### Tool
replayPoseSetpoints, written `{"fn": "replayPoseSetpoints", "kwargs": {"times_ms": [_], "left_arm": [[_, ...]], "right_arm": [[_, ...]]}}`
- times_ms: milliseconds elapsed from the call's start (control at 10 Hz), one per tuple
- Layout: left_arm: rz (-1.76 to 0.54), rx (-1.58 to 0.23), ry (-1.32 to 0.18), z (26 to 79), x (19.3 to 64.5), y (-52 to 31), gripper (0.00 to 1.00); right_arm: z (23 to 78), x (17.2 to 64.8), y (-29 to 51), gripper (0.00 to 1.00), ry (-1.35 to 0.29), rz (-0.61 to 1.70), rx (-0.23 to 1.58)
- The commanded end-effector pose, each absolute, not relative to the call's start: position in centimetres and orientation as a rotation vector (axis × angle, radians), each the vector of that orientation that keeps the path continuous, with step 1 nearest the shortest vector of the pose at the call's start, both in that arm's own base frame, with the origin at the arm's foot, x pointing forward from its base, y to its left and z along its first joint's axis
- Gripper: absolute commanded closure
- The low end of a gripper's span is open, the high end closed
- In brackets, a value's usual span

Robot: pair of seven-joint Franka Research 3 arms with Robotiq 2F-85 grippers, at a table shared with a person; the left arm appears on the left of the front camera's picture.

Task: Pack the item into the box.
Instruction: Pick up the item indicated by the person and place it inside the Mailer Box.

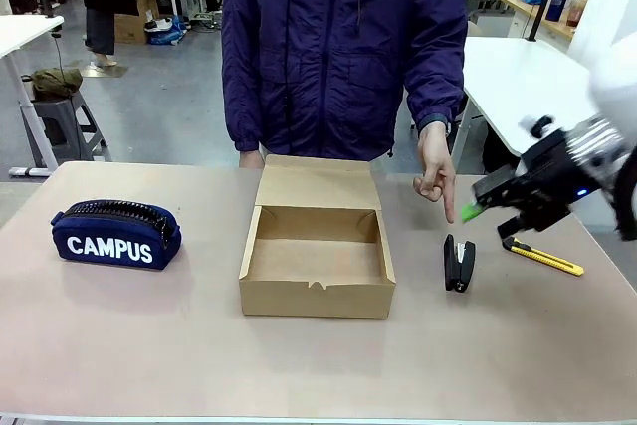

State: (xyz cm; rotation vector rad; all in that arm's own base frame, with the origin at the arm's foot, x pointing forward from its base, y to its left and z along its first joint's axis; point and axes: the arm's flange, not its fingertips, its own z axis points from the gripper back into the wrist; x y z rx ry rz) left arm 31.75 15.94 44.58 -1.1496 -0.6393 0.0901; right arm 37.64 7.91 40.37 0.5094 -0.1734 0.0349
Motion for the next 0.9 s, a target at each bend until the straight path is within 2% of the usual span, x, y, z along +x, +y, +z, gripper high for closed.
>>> {"fn": "replayPoseSetpoints", "kwargs": {"times_ms": [0, 400, 800], "left_arm": [[0.074, -1.168, -0.674, 44.6, 31.8, 15.9, 0.00], [0.074, -1.168, -0.674, 44.6, 31.8, 15.9, 0.00], [0.074, -1.168, -0.674, 44.6, 31.8, 15.9, 0.00]], "right_arm": [[37.6, 38.2, 10.3, 0.00, -0.102, -0.033, 0.358], [33.9, 40.4, 12.9, 0.00, -0.074, -0.178, 0.117], [32.1, 42.8, 13.1, 0.00, -0.165, -0.191, 0.056]]}}
